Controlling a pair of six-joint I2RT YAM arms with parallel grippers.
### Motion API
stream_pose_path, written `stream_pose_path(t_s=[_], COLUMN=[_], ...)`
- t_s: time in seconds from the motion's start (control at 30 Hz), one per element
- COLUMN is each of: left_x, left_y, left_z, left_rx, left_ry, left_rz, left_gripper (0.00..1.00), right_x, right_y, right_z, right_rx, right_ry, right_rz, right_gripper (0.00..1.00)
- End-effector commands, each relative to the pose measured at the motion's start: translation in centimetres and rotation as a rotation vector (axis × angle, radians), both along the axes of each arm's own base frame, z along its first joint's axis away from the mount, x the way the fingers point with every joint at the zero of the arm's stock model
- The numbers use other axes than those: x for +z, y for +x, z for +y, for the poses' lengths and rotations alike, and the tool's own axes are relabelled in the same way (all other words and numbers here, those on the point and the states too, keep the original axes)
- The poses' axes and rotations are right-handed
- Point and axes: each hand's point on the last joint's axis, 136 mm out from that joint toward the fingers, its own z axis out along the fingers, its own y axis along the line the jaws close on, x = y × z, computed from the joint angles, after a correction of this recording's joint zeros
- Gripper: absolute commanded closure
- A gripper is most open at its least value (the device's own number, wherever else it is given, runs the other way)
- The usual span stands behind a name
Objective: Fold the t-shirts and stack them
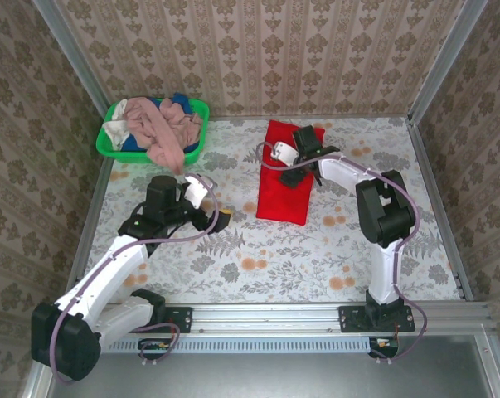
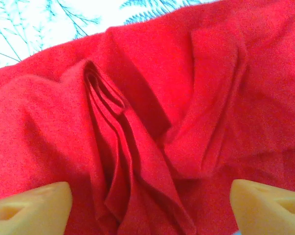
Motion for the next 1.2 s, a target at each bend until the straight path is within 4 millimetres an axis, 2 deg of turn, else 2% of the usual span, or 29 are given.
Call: stream_pose_path(t_s=[0.0, 0.07, 0.13, 0.23, 0.33, 0.43, 0.67, 0.8, 0.87, 0.97, 1.03, 1.07, 1.1, 1.17], left_x=[-0.4, -0.5, -0.4, -0.4, -0.6, -0.7, -1.4, -2.7, -3.3, -3.4, -3.3, -3.2, -3.2, -3.3], left_y=[0.0, 0.0, 0.1, 0.1, -0.5, -0.5, 0.1, 1.6, 2.0, 2.1, 2.2, 2.2, 2.3, 2.4], left_z=[-0.1, -0.1, 0.0, 0.1, -0.6, -0.7, -0.3, 1.1, 1.4, 0.8, 0.7, 0.8, 0.9, 1.0], left_rx=[0.011, 0.012, 0.015, 0.018, -0.01, -0.009, 0.051, 0.211, 0.261, 0.258, 0.248, 0.244, 0.239, 0.244], left_ry=[-0.011, -0.009, -0.006, -0.002, 0.002, 0.004, -0.001, -0.021, -0.043, -0.072, -0.072, -0.067, -0.056, -0.047], left_rz=[0.009, 0.004, -0.001, -0.006, -0.004, -0.003, 0.023, 0.114, 0.178, 0.206, 0.188, 0.178, 0.164, 0.156], left_gripper=[0.0, 0.0, 0.0, 0.0, 0.0, 0.0, 0.0, 0.0, 0.0, 0.0, 0.0, 0.0, 0.0, 0.0], right_x=[4.6, 5.4, 5.3, 3.7, 2.0, 0.3, -3.5, -5.7, -6.3, -6.3, -6.1, -5.9, -5.7, -5.2], right_y=[-0.3, -2.1, -5.2, -10.1, -13.2, -14.6, -13.9, -14.0, -13.9, -14.4, -15.0, -15.5, -16.1, -17.4], right_z=[-0.6, -0.3, 1.1, 3.5, 4.7, 5.3, 4.8, 4.1, 3.7, 3.8, 3.6, 3.5, 3.4, 3.2], right_rx=[-0.074, -0.058, 0.029, 0.208, 0.278, 0.304, 0.318, 0.339, 0.334, 0.342, 0.348, 0.351, 0.356, 0.364], right_ry=[0.061, 0.087, 0.129, 0.145, 0.112, 0.07, -0.045, -0.117, -0.142, -0.136, -0.138, -0.141, -0.142, -0.143], right_rz=[-0.139, -0.152, -0.112, -0.078, -0.038, 0.008, 0.065, 0.118, 0.132, 0.152, 0.169, 0.179, 0.188, 0.208], right_gripper=[0.11, 0.1, 0.1, 0.13, 0.16, 0.19, 0.26, 0.31, 0.42, 0.65, 0.87, 0.95, 1.0, 1.0])
